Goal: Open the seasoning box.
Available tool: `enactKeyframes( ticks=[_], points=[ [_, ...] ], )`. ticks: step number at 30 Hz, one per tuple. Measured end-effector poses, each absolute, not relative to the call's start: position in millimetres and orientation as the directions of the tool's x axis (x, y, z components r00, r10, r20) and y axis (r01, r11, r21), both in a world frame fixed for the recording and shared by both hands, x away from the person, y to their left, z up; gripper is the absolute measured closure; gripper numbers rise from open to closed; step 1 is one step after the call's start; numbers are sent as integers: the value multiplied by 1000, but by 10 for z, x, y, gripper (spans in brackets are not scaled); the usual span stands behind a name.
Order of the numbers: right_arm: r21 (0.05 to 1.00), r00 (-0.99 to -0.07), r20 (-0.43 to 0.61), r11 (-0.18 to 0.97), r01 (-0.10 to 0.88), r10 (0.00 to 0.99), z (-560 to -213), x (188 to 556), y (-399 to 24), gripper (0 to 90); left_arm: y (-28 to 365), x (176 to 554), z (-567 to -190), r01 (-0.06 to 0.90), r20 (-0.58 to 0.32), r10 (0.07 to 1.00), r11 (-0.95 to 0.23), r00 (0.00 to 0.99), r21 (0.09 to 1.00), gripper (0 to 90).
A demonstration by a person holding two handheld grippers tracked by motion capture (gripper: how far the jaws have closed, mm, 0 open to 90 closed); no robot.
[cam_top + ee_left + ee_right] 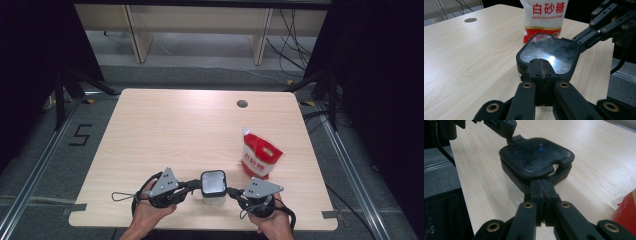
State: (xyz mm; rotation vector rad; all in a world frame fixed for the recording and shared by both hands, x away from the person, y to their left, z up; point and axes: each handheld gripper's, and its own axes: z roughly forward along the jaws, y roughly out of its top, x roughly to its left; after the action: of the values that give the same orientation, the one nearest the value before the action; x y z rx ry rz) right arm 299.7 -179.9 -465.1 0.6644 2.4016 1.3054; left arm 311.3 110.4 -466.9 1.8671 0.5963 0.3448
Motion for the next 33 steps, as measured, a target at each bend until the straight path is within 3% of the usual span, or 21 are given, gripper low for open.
enactKeyframes(
  ticks=[7, 13, 17, 26, 33],
  points=[
    [855, -844, -80, 471, 215, 531, -4567, 3001, -1764, 897, 1131, 3099, -4678, 243, -56, 550, -272, 833, 931, 844],
    [858, -840, -90, 470, 207, 535, -4505, 3004, -1733, 897, 1264, 3105, -4694, 242, -76, 528, -252, 846, 937, 645],
    [859, -848, -102, 476, 189, 521, -4477, 3022, -1693, 897, 1309, 3142, -4811, 251, -52, 532, -310, 845, 917, 526],
    [858, -850, -128, 487, 163, 510, -4404, 3026, -1603, 897, 1239, 3231, -4982, 248, -24, 496, -392, 868, 886, 524],
    [861, -851, -146, 489, 142, 504, -4325, 3022, -1529, 897, 1227, 3281, -5060, 242, -12, 485, -413, 874, 878, 637]
  ],
)
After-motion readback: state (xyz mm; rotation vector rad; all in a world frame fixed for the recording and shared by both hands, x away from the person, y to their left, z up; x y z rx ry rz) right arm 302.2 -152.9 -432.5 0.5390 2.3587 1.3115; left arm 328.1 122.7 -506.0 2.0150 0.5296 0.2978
